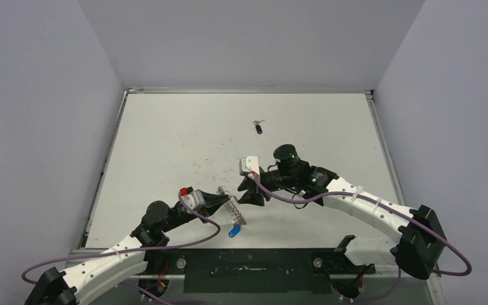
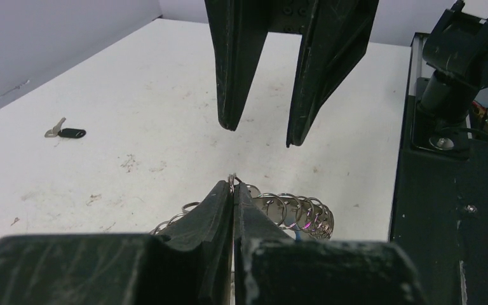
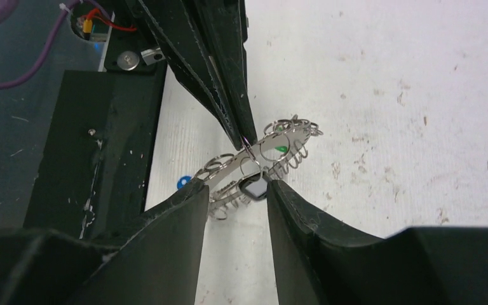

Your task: Put the keys on the keyring

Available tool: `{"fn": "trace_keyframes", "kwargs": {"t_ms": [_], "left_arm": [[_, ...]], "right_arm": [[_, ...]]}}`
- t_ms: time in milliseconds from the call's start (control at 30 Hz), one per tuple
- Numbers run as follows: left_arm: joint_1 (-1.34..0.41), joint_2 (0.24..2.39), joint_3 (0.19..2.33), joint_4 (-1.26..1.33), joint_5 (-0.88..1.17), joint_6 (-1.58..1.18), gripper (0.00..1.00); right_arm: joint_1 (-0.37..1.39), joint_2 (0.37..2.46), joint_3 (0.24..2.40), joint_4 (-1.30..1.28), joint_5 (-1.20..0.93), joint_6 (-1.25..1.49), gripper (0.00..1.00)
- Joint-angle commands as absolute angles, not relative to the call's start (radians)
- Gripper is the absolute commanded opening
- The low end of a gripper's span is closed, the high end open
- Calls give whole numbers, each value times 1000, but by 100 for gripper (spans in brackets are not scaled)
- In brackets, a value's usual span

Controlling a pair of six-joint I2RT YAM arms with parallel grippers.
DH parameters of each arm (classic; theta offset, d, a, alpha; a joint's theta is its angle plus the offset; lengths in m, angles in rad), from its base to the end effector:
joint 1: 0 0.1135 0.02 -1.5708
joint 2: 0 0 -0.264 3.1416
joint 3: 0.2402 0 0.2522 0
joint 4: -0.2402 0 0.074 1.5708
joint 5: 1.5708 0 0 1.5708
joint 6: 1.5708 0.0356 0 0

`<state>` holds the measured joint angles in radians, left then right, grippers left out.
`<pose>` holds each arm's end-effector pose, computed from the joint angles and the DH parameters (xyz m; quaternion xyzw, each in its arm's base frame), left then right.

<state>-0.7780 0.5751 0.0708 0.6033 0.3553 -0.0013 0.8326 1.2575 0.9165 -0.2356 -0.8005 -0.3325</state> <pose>0.0973 -0.1132 0.2019 0.3714 0.5619 -0.3869 0.6298 0.1644 0.2187 0.2854 -0.6005 0.5738 0.4405 0.3408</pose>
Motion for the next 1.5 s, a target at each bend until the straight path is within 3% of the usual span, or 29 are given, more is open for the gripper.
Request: {"fn": "trace_keyframes", "kwargs": {"t_ms": [0,467,767,1200,1467], "left_arm": [[-781,583,53,871,372,-55,0],[-780,561,53,879,394,-67,0],[-779,527,56,848,390,-66,0],[-779,517,61,829,390,-66,0],[-780,518,61,828,394,-69,0]], "right_arm": [[830,1222,853,69,-910,-325,39],[832,1312,839,199,-943,-274,33],[832,1327,836,146,-965,-326,26],[819,1309,824,127,-1005,-373,28],[820,1328,815,227,-1020,-295,15]]}}
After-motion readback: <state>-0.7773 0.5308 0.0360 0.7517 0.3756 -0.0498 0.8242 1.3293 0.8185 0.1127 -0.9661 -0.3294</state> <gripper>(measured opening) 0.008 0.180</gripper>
